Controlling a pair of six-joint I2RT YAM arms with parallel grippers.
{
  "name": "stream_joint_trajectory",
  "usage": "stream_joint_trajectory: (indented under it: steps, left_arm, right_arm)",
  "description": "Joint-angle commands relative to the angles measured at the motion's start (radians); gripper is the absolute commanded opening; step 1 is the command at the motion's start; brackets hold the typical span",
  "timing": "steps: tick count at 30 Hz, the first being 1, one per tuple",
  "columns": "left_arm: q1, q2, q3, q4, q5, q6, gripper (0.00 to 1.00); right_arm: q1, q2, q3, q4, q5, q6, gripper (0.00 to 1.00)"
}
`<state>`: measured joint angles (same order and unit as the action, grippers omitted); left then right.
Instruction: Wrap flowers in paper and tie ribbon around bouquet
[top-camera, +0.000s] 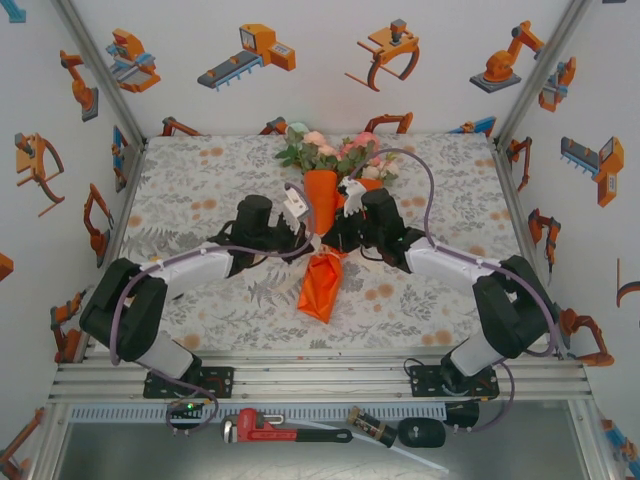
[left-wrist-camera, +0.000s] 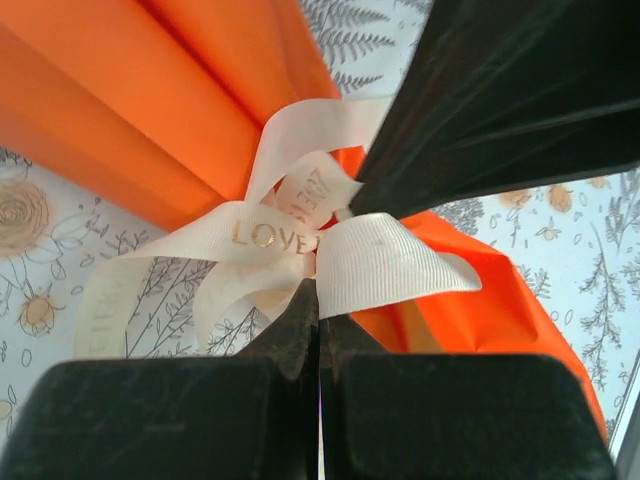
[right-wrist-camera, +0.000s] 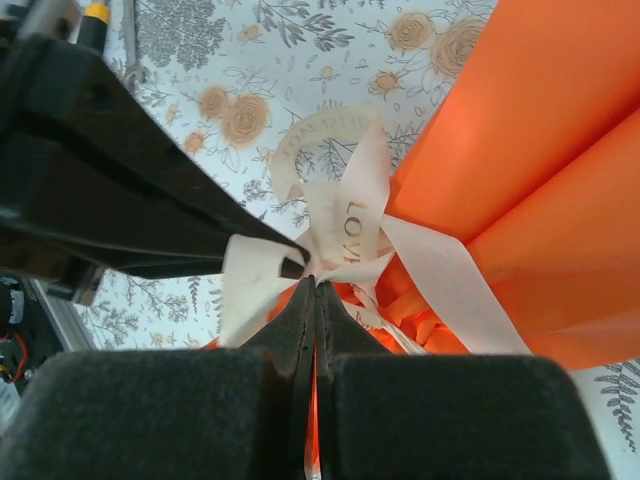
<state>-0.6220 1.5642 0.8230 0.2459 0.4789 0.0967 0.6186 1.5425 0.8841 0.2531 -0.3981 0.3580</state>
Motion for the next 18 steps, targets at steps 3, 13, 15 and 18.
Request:
stream_joint_trajectory:
  steps: [3, 13, 15, 18]
  left_arm:
    - [-0.001, 0.047, 0.063, -0.022, -0.04, -0.039, 0.0]
    - [0.0, 0.022, 0.047, -0.036, -0.111, -0.035, 0.21]
    - [0.0, -0.019, 0.027, -0.03, -0.109, -0.038, 0.22]
    - [0.001, -0.08, -0.005, -0.013, -0.129, -0.035, 0.27]
  right_arm:
    - [0.003, -0.03, 0.001, 0.078, -0.076, 0.042, 0.0]
    - [-0.004, -0.049, -0.018, 0.033, -0.014, 0.034, 0.0]
    - [-0.008, -0.05, -0.018, 0.014, 0.021, 0.039, 0.0]
    - [-0.008, -0.052, -0.015, -0.018, 0.057, 0.03, 0.0]
